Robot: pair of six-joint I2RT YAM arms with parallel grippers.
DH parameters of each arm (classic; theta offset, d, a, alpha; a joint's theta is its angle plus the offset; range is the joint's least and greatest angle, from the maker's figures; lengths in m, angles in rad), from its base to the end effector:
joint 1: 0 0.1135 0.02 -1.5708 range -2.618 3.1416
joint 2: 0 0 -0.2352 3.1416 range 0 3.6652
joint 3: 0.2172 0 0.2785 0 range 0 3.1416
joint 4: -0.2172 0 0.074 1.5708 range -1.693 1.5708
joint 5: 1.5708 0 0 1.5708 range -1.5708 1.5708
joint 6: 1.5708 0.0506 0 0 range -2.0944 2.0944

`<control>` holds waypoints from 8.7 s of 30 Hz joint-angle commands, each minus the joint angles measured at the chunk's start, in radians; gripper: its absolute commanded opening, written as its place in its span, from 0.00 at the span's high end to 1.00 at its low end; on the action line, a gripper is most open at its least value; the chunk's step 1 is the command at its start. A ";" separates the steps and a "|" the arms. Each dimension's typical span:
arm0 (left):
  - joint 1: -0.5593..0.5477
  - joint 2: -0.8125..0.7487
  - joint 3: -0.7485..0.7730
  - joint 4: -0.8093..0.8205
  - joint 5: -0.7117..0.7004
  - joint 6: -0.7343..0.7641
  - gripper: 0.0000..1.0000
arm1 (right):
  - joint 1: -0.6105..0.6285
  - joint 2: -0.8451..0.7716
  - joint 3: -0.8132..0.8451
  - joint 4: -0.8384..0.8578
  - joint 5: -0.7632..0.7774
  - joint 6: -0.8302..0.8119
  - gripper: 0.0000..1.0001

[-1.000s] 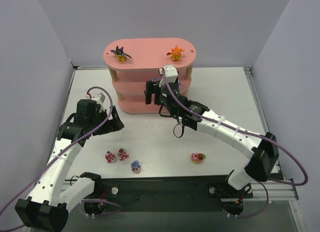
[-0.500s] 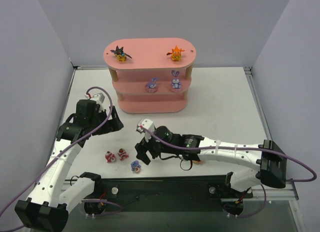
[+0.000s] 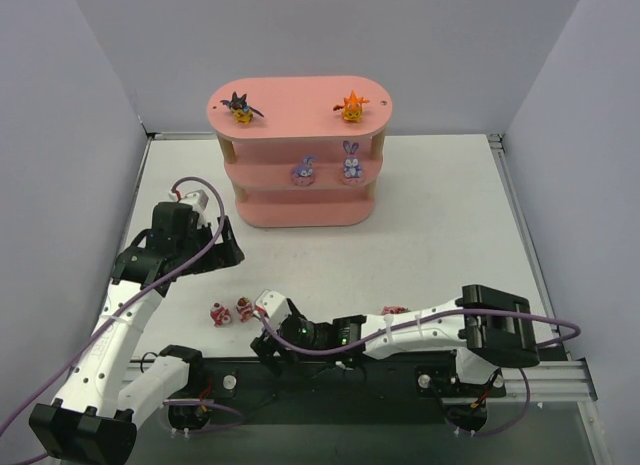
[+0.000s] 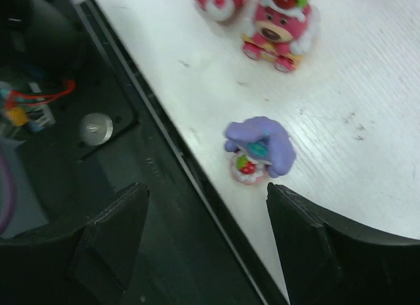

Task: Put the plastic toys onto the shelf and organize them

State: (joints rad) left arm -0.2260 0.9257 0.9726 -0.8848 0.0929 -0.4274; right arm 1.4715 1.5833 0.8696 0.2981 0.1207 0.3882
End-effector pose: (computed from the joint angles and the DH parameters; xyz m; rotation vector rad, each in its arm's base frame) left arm 0.2237 -0.0563 0.2817 -0.2024 2.4371 -0.4088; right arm 0.0439 0.3790 0.1659 -1.0355 1.8852 1.0451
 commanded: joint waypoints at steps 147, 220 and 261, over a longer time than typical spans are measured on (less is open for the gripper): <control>0.275 0.068 -0.130 0.145 0.223 -0.347 0.06 | -0.451 0.503 0.990 0.053 0.473 -0.319 0.28; 0.191 0.055 -0.129 0.116 0.185 -0.304 0.05 | -0.178 0.299 0.201 -0.165 -0.460 0.126 0.36; -0.182 0.068 -0.198 0.869 0.585 -0.425 0.06 | -0.364 -0.229 0.430 -0.812 -0.007 0.232 0.99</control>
State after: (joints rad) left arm -0.3645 1.0107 0.7723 -0.2417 0.6453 -0.8070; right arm 1.1133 1.3636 1.2297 -0.4488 0.0994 0.6277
